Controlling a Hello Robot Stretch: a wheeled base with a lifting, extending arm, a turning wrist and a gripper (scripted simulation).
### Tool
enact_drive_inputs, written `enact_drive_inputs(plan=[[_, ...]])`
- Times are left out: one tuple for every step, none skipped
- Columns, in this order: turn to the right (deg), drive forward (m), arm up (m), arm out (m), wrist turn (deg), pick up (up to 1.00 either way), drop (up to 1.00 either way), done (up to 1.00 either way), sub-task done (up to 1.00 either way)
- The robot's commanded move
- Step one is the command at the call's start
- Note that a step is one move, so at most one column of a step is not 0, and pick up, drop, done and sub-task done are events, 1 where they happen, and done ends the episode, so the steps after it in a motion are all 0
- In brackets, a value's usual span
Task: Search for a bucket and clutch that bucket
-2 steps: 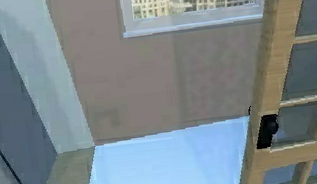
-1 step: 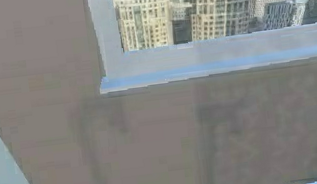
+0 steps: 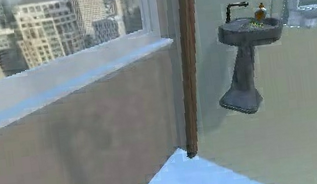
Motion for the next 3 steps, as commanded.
enact_drive_inputs(plan=[[6.0, 0.00, 0.00, 0.00, 0.0, 0.00, 0.00, 0.00, 0.00], [0.0, 0.30, 0.00, 0.00, 0.0, 0.00, 0.00, 0.00, 0.00], [30.0, 0.00, 0.00, 0.00, 0.0, 0.00, 0.00, 0.00, 0.00]])
